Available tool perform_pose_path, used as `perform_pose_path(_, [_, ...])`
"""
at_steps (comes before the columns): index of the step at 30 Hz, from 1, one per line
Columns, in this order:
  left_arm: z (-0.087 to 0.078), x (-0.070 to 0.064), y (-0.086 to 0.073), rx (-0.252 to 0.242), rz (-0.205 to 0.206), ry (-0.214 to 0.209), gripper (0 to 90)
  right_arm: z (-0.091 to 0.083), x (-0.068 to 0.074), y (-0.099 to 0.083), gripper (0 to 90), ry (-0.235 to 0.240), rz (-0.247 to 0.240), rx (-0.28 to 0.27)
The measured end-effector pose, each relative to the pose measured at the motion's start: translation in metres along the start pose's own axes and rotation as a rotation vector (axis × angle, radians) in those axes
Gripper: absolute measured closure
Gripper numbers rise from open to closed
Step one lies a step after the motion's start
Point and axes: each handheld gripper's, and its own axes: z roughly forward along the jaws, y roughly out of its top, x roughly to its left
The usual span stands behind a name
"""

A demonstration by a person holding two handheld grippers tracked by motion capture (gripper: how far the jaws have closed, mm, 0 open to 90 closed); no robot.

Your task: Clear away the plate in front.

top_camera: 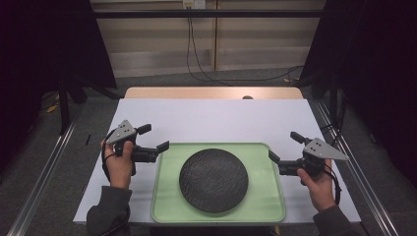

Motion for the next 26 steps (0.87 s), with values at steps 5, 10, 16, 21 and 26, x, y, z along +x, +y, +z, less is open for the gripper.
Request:
perform_pose_path(5, [-0.005,0.004,-0.001,-0.003,0.011,0.024,2.1,0.000,0.000,0.000,0.3,0.002,0.000,0.000])
perform_pose_path(10, [-0.009,0.006,-0.002,-0.011,0.010,0.018,2.5,0.000,0.000,0.000,0.3,-0.002,0.004,-0.002])
perform_pose_path(16, [-0.013,0.008,-0.004,-0.038,-0.011,-0.010,3.3,0.000,0.000,0.000,0.3,-0.004,0.002,-0.001])
perform_pose_path(21, [-0.012,0.009,-0.005,-0.033,-0.023,-0.021,3.2,0.000,0.000,0.000,0.3,-0.003,-0.002,0.003])
perform_pose_path(26, [-0.009,0.011,-0.004,-0.036,-0.016,-0.012,3.3,-0.001,0.000,-0.001,0.2,-0.006,-0.002,0.004])
